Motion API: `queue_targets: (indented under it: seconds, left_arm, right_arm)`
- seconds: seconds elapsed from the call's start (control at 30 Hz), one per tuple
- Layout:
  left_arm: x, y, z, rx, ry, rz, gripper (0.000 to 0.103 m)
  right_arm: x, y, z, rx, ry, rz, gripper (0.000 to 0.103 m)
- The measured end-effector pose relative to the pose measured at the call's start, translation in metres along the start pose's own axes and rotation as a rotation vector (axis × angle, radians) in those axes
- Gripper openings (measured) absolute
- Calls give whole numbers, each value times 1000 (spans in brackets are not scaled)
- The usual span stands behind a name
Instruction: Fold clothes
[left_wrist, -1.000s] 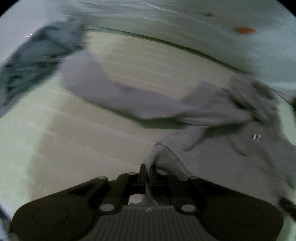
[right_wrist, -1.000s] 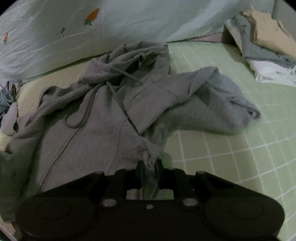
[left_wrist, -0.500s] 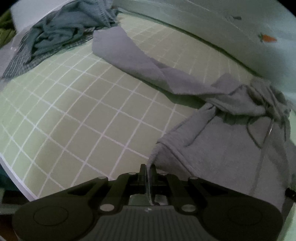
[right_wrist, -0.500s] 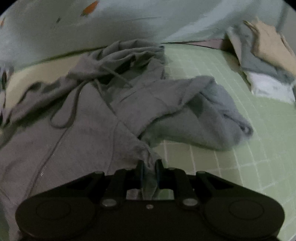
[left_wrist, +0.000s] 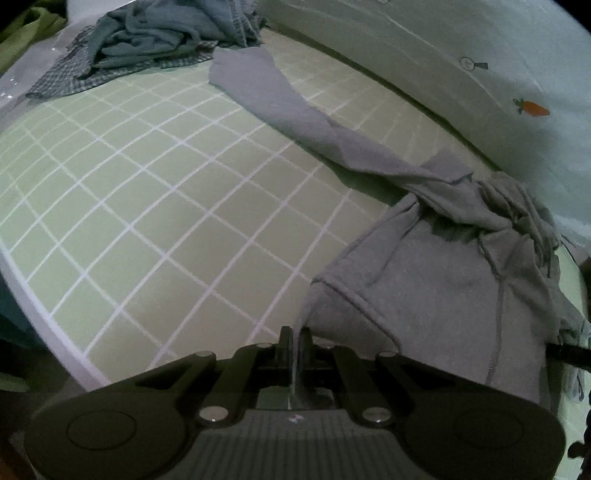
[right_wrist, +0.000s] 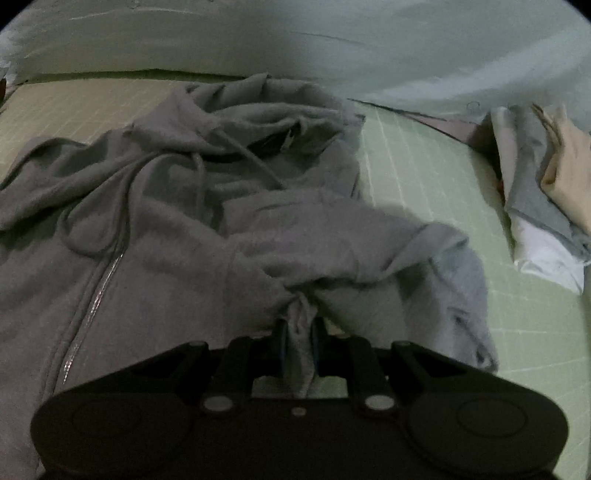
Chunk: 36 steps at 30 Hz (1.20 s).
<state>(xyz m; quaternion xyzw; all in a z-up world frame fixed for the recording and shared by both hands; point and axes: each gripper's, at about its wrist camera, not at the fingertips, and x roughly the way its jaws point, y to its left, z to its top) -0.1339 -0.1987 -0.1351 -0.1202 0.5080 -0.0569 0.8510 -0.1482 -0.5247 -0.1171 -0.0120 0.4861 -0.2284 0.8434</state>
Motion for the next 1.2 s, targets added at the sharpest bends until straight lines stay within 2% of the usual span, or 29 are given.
queue_targets:
  seconds: [0.13, 0.2, 0.27, 0.33, 0.37, 0.47, 0.57, 0.63, 0.67, 0.93, 1.03, 1.2]
  left_arm:
    - [-7, 0, -4, 0, -11, 43, 12]
    - [-10, -2, -6, 5, -18, 72, 13]
    - [-16, -4, -8, -3, -25, 88, 18]
    - [-21, -6, -11, -13, -32, 101, 29]
    - [-24, -7, -12, -17, -35, 108, 32]
    - [-30, -11, -9, -47, -46, 116, 47]
    - [-33, -17, -3, -47, -67, 122, 60]
    - [-30, -19, 1, -54, -64, 128, 71]
    - [-28, -20, 3, -57, -62, 132, 72]
    - [-16, -27, 20, -84, -50, 156, 73]
    - [-11, -30, 26, -95, -45, 165, 73]
    - [-6, -45, 33, -58, -36, 180, 73]
  right_arm:
    - [-8, 11, -23, -152, -32, 5, 21]
    - [-13, 9, -30, -171, -47, 13, 24]
    - [-21, 6, -29, -161, -78, 32, 44]
    - [-33, 0, -27, -129, -136, 68, 55]
    - [-39, -4, -26, -114, -164, 82, 62]
    - [-50, -15, -14, -81, -232, 104, 74]
    - [-48, -28, -3, -36, -257, 104, 80]
    - [-42, -39, 2, 13, -251, 103, 81]
    - [-39, -44, 3, 36, -248, 104, 81]
    - [-20, -76, -7, 202, -214, 151, 80]
    - [-9, -88, -7, 286, -195, 171, 76]
    - [13, -117, 2, 474, -176, 190, 76]
